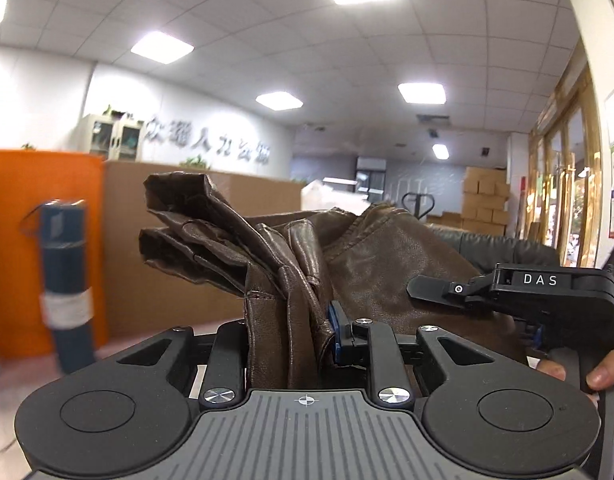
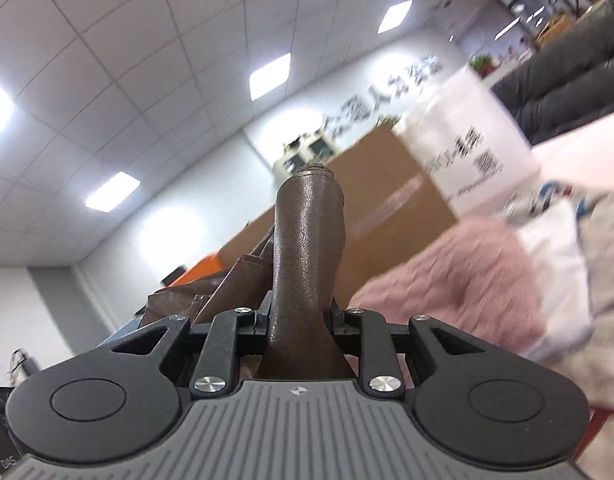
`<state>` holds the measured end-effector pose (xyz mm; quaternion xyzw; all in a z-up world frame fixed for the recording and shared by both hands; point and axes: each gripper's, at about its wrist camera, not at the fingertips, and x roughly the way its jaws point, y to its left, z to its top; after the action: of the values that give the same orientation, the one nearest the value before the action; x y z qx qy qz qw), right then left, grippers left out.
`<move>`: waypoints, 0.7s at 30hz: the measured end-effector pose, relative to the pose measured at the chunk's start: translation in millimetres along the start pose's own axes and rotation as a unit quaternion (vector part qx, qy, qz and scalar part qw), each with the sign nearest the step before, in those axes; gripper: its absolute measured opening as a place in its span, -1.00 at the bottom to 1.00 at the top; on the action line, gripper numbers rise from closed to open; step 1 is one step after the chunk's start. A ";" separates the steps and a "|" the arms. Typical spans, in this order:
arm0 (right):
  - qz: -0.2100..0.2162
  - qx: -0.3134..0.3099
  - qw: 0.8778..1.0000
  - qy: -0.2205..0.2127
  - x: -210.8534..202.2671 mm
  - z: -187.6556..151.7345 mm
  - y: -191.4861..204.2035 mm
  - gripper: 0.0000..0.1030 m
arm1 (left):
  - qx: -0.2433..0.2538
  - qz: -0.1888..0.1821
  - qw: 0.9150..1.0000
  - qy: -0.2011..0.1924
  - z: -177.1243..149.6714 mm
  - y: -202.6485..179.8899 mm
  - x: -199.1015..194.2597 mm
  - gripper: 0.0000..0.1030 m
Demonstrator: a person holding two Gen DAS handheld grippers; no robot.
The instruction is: Fold clothes
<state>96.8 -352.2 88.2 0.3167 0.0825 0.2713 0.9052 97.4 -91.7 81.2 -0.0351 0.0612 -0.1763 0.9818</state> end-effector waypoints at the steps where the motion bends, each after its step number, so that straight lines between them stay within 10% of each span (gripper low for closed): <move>1: -0.007 -0.005 1.000 -0.014 3.2 4.3 -3.9 -0.61 | 0.004 -0.004 1.000 -0.005 2.5 -3.0 12.0 -0.57; 11: -0.155 -0.016 0.986 -0.067 56.3 7.5 -78.3 -0.61 | -0.008 -0.033 0.998 0.060 -18.3 16.3 122.1 -0.49; 17: -0.243 -0.014 0.970 -0.023 81.5 -9.2 -109.1 -0.09 | -0.052 0.044 0.994 0.083 -46.1 41.7 129.2 0.55; 21: -0.272 -0.054 0.961 -0.008 94.2 -17.5 -107.4 0.08 | -0.084 0.085 0.988 0.101 -57.4 55.7 132.0 0.77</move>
<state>217.3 -361.9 10.2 0.2353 0.1434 0.0161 0.9612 231.6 -88.7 5.1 -0.0938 0.1771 -0.0893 0.9756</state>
